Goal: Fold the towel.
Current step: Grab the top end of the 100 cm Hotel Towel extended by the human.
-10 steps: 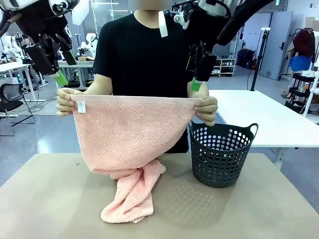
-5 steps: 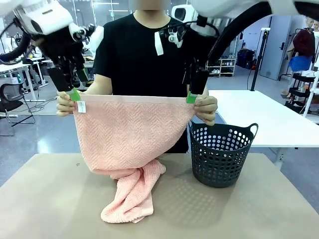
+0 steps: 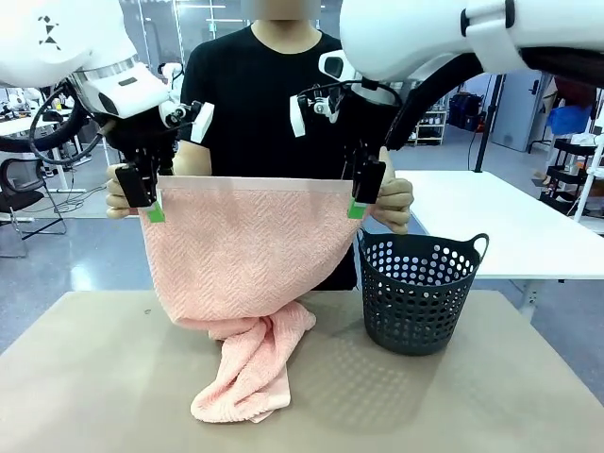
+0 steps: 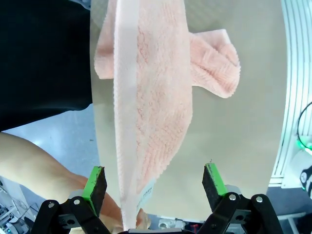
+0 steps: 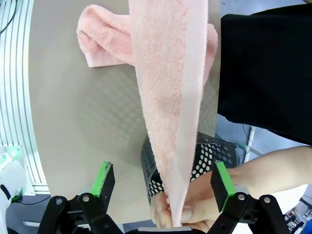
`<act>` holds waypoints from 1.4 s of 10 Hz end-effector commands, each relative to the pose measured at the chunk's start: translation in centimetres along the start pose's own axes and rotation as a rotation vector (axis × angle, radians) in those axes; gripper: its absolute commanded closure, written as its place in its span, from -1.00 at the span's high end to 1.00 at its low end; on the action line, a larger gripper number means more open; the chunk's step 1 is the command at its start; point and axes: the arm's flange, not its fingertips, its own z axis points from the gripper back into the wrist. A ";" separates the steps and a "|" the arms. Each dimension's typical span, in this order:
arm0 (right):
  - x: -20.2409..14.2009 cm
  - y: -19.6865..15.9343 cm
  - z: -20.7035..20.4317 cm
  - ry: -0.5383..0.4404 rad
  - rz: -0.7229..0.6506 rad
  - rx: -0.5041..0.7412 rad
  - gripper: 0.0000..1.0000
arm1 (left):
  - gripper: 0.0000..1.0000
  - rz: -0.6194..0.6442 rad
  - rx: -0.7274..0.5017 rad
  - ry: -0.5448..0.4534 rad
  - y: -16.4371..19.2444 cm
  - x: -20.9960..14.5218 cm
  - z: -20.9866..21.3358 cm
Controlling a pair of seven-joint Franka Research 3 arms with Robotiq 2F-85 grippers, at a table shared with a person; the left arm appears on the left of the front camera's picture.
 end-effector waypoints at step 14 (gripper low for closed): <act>-0.4 -0.4 -1.3 0.024 0.015 0.010 -1.00 | -1.00 0.017 -0.013 0.022 -0.6 -0.5 -0.7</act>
